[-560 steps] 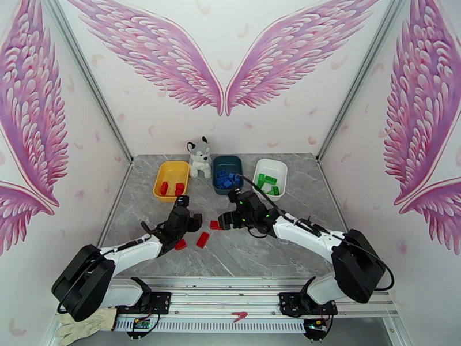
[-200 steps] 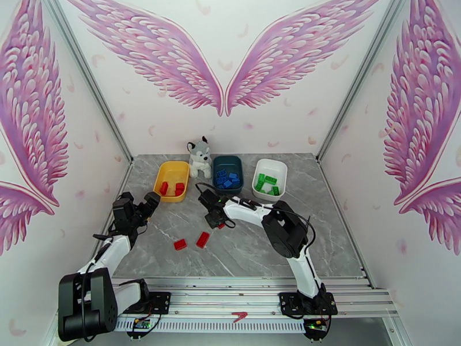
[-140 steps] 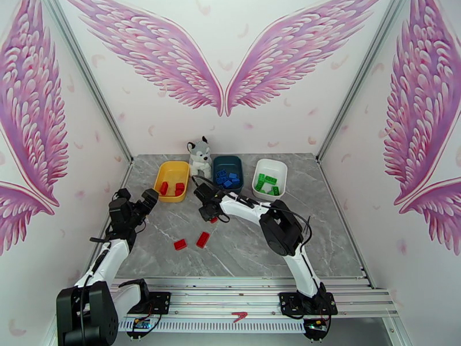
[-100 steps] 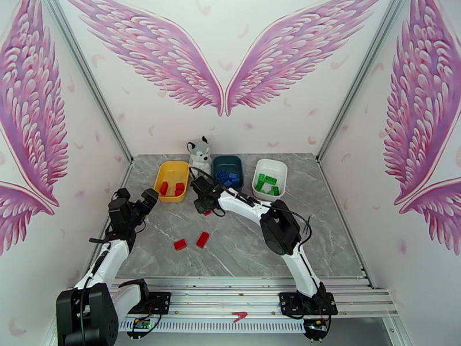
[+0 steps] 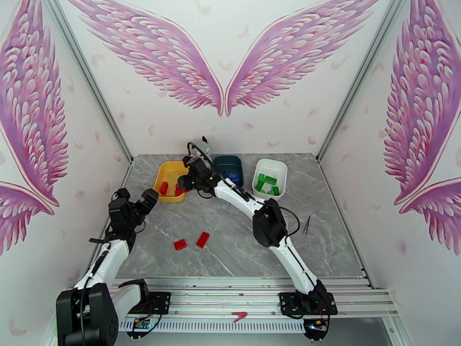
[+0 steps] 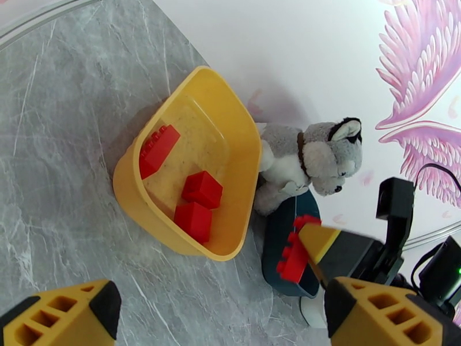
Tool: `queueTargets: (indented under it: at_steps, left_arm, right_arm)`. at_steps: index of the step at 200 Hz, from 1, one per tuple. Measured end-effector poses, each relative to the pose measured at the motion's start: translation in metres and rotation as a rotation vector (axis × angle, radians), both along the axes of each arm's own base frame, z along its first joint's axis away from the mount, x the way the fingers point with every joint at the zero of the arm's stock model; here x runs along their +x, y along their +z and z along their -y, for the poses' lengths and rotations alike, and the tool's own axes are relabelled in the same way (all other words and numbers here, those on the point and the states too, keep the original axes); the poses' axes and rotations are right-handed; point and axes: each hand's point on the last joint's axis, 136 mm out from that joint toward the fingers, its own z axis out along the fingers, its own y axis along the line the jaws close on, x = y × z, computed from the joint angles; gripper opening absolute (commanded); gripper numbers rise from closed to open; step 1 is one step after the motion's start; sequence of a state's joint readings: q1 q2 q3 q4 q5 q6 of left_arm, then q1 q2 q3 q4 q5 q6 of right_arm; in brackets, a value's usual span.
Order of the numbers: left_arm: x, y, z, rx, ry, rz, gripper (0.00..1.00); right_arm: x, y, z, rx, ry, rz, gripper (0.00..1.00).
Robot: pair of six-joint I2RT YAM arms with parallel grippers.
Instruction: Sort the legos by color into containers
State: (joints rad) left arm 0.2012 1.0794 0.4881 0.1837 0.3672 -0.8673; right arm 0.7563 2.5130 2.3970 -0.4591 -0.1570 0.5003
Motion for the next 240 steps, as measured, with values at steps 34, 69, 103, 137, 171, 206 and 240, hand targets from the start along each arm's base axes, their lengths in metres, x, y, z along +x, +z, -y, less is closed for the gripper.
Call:
queueTargets:
  at_steps: [34,69,103,137,171,206,240]
  left_arm:
    - [-0.001,-0.004,-0.002,0.017,0.007,-0.015,0.99]
    - [0.000,-0.013,0.003,0.029,-0.009,-0.043,0.99]
    - [0.001,-0.024,0.012,0.050,-0.031,-0.073,0.99]
    - [0.001,-0.026,0.029,0.118,-0.074,-0.100,0.99]
    - [0.004,-0.022,0.038,0.161,-0.091,-0.087,0.99]
    - [0.004,-0.024,0.034,0.174,-0.070,-0.095,0.99]
    - [0.003,-0.024,0.032,0.179,-0.059,-0.098,0.99]
  right_arm:
    - [0.019,0.012,0.011,0.054,-0.017,-0.003,0.72]
    - [0.016,0.006,0.022,0.037,-0.015,-0.025,0.71]
    - [-0.003,-0.003,0.034,-0.018,-0.004,-0.054,0.66]
    - [-0.036,-0.016,0.064,-0.127,-0.044,-0.081,0.74]
    - [-0.101,-0.041,0.099,-0.237,-0.051,-0.082,0.79]
    - [-0.181,-0.084,0.127,-0.310,-0.003,-0.103,0.80]
    - [-0.233,-0.125,0.132,-0.361,0.066,-0.139,0.81]
